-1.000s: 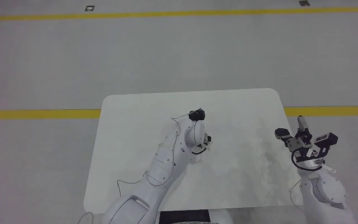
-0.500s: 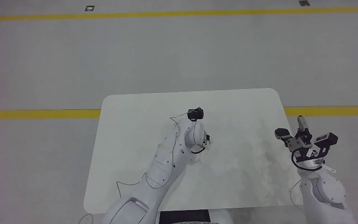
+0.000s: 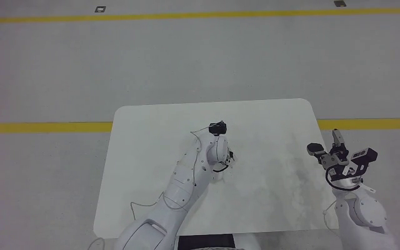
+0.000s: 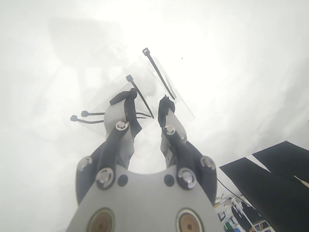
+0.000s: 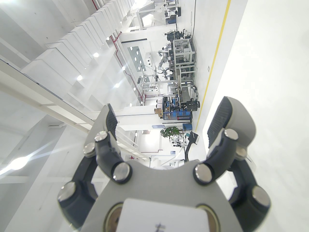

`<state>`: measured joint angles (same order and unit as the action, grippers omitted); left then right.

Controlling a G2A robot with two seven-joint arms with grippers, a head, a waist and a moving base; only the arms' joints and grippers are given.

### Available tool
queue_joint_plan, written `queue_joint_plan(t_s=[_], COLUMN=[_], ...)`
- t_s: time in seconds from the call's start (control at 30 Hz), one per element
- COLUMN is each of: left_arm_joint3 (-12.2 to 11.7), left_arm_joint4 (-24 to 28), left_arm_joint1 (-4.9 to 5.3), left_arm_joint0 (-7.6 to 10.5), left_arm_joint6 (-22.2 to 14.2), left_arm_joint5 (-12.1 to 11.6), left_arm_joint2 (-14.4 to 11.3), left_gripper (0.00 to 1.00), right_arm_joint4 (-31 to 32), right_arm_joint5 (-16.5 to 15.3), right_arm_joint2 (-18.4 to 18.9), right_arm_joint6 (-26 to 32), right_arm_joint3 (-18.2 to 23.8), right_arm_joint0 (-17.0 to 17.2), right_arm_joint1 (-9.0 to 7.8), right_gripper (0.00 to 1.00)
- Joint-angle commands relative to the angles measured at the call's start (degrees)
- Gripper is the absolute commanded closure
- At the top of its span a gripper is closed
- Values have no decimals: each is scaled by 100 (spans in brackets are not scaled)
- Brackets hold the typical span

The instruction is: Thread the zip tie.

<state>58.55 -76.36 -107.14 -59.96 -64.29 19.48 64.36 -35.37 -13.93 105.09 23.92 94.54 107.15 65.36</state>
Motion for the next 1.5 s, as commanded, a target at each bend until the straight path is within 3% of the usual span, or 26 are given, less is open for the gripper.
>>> queue_joint_plan(t_s=[0.0, 0.3, 0.47, 0.67, 0.83, 1.1, 1.3, 1.47], left_arm_joint3=[-108, -432, -472, -462, -264, 252, 501, 961], left_arm_joint4=[18, 98, 107, 124, 245, 181, 118, 435], left_arm_joint1=[-17, -75, -86, -92, -75, 5, 41, 88], left_arm_joint0=[47, 204, 237, 256, 222, 21, -99, -210], left_arm_joint6=[29, 160, 190, 185, 95, -69, -205, -458], left_arm_joint5=[0, 0, 0, 0, 0, 0, 0, 0], left_arm_joint2=[14, 61, 64, 69, 60, 100, 154, 289], left_gripper=[78, 84, 100, 100, 100, 100, 100, 100], right_arm_joint4=[0, 0, 0, 0, 0, 0, 0, 0], right_arm_joint5=[0, 0, 0, 0, 0, 0, 0, 0], right_arm_joint2=[0, 0, 0, 0, 0, 0, 0, 0], right_arm_joint6=[0, 0, 0, 0, 0, 0, 0, 0], right_arm_joint3=[0, 0, 0, 0, 0, 0, 0, 0], right_arm_joint0=[0, 0, 0, 0, 0, 0, 0, 0], right_arm_joint1=[0, 0, 0, 0, 0, 0, 0, 0], right_gripper=[0, 0, 0, 0, 0, 0, 0, 0])
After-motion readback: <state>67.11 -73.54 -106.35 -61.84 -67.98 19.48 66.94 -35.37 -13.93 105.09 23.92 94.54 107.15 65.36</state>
